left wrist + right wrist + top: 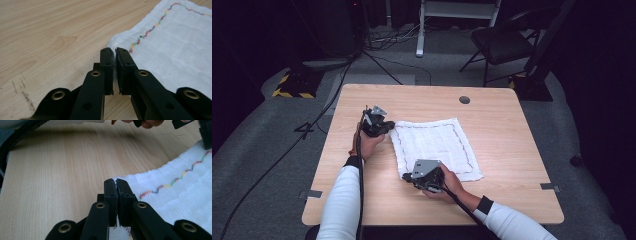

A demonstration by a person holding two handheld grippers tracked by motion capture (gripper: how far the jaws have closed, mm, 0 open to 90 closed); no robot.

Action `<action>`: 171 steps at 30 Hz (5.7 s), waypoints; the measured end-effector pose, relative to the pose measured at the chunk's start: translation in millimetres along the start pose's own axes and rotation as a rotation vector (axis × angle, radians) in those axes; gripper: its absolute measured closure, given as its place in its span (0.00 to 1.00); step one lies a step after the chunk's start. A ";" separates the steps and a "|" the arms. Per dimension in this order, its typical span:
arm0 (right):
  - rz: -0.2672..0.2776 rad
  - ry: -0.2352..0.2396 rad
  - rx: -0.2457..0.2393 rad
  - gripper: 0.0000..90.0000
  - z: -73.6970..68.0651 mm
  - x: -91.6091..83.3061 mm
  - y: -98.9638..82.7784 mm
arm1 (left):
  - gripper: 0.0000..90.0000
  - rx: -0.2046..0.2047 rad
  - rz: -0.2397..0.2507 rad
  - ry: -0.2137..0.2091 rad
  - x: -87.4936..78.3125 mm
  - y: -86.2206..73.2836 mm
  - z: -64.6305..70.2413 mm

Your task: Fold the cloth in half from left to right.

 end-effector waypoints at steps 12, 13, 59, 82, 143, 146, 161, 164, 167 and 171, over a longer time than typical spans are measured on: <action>0.044 -0.081 0.026 0.97 16.6 -26.0 6.6 | 0.93 0.021 0.053 0.011 4.3 22.0 7.8; 0.046 -0.090 0.030 0.97 18.7 -28.6 6.4 | 0.93 0.023 0.060 0.016 5.3 23.9 8.6; -0.009 -0.353 0.197 0.97 80.4 -158.4 -60.7 | 0.93 0.203 -0.014 -0.071 143.9 85.2 131.7; -0.145 -0.460 0.258 0.67 94.9 -185.2 -112.2 | 0.30 0.197 -0.046 -0.154 111.5 63.0 168.5; -0.239 -0.232 0.189 0.38 54.0 -149.9 -114.3 | 0.25 0.257 -0.233 -0.309 -17.0 -65.7 186.8; -0.204 -0.240 0.202 0.38 58.9 -157.3 -108.6 | 0.24 0.231 -0.215 -0.316 -21.9 -67.4 184.1; -0.114 -0.433 0.273 0.37 133.8 -175.6 -94.4 | 0.24 0.255 -0.092 -0.251 -7.3 -15.0 151.3; -0.105 -0.467 0.291 0.38 153.4 -168.3 -90.9 | 0.24 0.243 -0.081 -0.214 4.0 -3.8 138.6; -0.118 -0.499 0.293 0.39 168.9 -160.5 -89.9 | 0.25 0.246 -0.091 -0.192 17.5 2.8 130.1; -0.143 -0.516 0.303 0.39 184.2 -148.0 -91.4 | 0.25 0.249 -0.115 -0.161 36.6 7.3 122.6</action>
Point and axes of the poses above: each handheld gripper's, and its own axes: x roughly forward along the jaws, y roughly out of its top, z roughly to its right, the point moved 7 cm from there along x, roughly forward along the jaws, and after that the axes turned 13 degrees about z, right-handed, at the moved point
